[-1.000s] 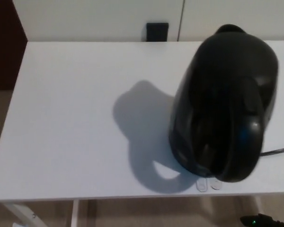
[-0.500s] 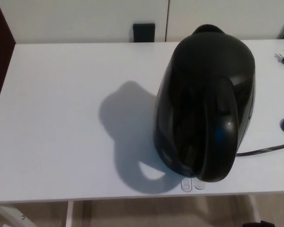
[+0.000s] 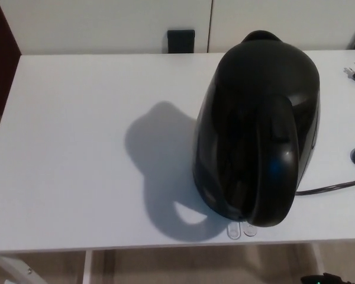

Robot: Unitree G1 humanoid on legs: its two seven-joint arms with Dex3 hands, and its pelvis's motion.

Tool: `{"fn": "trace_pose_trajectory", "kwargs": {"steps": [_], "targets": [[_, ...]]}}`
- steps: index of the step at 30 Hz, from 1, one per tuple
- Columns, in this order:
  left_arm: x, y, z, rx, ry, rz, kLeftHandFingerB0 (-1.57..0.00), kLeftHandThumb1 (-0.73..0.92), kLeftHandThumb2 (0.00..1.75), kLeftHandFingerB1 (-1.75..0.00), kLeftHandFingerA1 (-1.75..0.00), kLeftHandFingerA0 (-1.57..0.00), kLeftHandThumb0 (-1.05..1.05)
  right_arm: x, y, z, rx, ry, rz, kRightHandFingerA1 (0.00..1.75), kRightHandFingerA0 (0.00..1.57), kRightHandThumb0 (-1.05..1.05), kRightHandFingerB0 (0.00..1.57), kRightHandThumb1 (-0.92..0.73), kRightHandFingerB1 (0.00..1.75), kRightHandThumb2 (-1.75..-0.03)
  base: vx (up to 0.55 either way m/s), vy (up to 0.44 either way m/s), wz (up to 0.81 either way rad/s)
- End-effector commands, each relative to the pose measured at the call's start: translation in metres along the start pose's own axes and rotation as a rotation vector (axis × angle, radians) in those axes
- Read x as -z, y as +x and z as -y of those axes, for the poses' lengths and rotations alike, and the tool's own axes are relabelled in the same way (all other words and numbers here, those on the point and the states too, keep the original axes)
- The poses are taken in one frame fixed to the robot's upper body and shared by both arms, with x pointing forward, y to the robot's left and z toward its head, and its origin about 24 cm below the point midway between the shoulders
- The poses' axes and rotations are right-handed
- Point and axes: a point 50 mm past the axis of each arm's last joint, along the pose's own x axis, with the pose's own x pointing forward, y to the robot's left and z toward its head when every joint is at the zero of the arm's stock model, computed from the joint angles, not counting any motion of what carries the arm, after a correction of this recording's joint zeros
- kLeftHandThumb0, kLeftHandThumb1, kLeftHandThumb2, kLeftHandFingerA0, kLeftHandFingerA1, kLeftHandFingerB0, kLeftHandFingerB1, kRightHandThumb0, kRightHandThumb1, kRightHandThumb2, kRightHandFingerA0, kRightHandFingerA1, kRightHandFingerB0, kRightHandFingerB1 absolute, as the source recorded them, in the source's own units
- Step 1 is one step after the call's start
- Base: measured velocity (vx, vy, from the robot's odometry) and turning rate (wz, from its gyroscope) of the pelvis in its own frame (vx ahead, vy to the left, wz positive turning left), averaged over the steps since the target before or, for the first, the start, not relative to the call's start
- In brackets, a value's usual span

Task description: The robot walk towards a table in front and click the button on the base of the boilling pot using its left middle finger

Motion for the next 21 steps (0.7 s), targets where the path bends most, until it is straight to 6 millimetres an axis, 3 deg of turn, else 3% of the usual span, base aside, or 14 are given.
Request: {"fn": "trace_pose_trajectory", "kwargs": {"steps": [1,2,5,14,15,21], "targets": [[-0.039,0.0,0.029,0.208,0.358,0.223,-0.21,0.68,0.61,-0.29,-0.32,-0.34,-0.48,0.001,0.001,0.004,0.002,-0.009,-0.025,0.42,0.48,-0.37,0.29,-0.62,0.36,-0.58,0.0,0.0,0.0],[-0.047,0.001,0.033,0.244,0.413,0.254,-0.11,0.59,0.8,-0.38,-0.4,-0.21,-0.57,0.0,0.001,0.004,0.003,-0.01,-0.023,0.42,0.48,-0.37,0.28,-0.62,0.36,-0.58,0.0,0.0,0.0],[-0.07,0.005,0.043,0.322,0.552,0.367,-0.11,0.61,0.82,-0.37,-0.4,-0.21,-0.56,-0.002,0.003,0.005,0.004,-0.01,-0.016,0.43,0.48,-0.37,0.28,-0.62,0.36,-0.58,0.0,0.0,0.0],[-0.11,0.021,0.053,0.351,0.768,0.584,-0.09,0.64,0.83,-0.37,-0.4,-0.19,-0.52,-0.008,0.005,0.009,0.007,-0.008,0.0,0.43,0.49,-0.37,0.28,-0.62,0.35,-0.59,0.0,0.0,0.0],[-0.113,0.022,0.052,0.347,0.774,0.598,-0.15,0.78,0.65,-0.27,-0.31,-0.27,-0.45,-0.009,0.005,0.009,0.006,-0.005,0.003,0.43,0.49,-0.37,0.28,-0.62,0.35,-0.59,0.0,0.0,0.0],[-0.137,0.025,0.05,0.303,0.9,0.706,-0.14,0.8,0.65,-0.27,-0.3,-0.23,-0.4,-0.011,0.006,0.009,0.002,-0.016,0.017,0.42,0.48,-0.39,0.29,-0.63,0.35,-0.59,0.0,0.0,0.0]]}}
